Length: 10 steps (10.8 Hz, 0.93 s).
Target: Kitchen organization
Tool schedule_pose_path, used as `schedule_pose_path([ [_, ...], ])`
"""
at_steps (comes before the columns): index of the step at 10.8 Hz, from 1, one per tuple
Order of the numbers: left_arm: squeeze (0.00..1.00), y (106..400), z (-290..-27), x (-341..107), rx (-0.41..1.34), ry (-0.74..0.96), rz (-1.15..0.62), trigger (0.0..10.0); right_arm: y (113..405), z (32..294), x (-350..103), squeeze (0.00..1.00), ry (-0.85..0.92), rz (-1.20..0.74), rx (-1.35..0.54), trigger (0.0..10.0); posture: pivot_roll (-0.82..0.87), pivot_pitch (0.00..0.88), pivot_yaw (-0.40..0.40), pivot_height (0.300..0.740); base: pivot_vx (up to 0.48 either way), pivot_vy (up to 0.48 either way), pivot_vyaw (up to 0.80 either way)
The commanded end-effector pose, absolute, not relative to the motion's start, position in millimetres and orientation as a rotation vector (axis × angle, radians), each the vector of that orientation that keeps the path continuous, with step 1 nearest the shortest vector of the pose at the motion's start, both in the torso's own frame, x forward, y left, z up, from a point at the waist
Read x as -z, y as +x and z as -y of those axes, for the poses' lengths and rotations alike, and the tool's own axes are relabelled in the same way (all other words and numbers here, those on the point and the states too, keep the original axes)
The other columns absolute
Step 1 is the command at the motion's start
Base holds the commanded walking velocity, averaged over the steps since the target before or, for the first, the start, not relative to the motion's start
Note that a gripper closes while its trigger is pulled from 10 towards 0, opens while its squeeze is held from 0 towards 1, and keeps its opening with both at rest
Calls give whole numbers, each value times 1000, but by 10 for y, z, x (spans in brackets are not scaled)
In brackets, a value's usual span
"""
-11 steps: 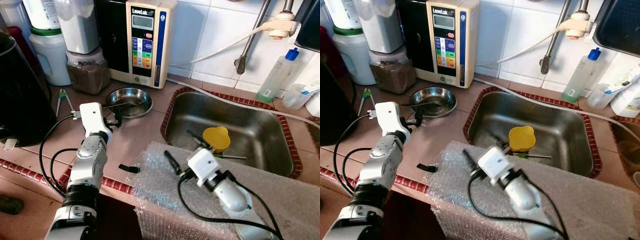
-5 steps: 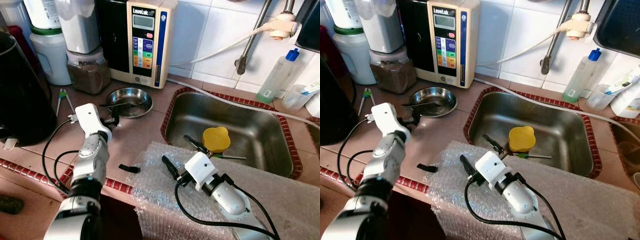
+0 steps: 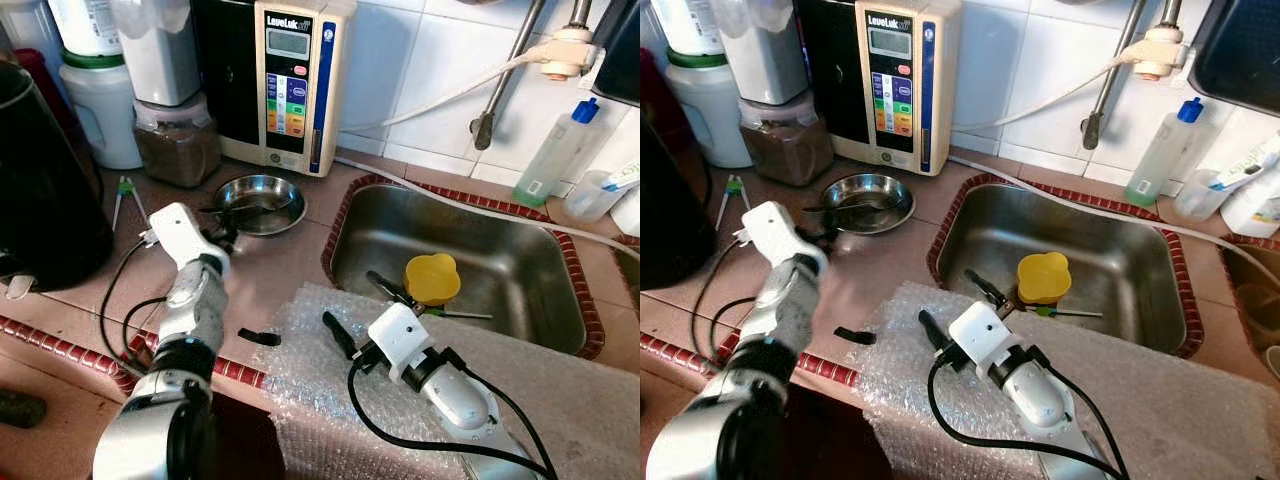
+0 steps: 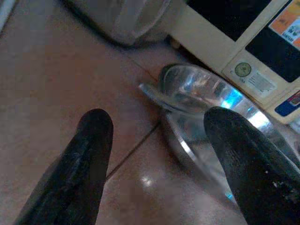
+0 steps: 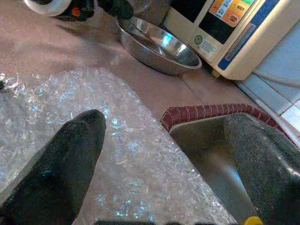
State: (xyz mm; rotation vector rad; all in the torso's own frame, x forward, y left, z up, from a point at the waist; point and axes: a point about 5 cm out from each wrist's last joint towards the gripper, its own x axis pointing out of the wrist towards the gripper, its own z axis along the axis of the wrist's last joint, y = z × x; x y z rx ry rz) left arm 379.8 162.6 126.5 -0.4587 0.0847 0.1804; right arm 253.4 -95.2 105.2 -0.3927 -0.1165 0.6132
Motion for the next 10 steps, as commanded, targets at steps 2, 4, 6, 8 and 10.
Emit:
schedule_pose_path([
  [2,0,3817,-1641,-1257,-233,-517,-90,0,2543,966,-1076,1000,-402,119,-608,10000,116,0,-61,740,0,0,0],
  [4,0,3834,-1672,-1275,-258,-556,-74,0,2534,955,-1074,1000,-399,119,-603,10000,114,0,-59,740,0,0,0],
  [6,0,3840,-1719,-1289,-275,-546,-65,0,2535,954,-1078,1000,-402,120,-603,10000,116,0,-59,740,0,0,0],
  [8,0,3847,-1772,-1314,-290,-521,-54,0,2543,951,-1084,1000,-403,122,-603,10000,120,0,-59,740,0,0,0],
  [10,0,3844,-1856,-1326,-314,-495,-50,0,2550,949,-1087,1000,-401,122,-599,10000,125,0,-58,740,0,0,0],
])
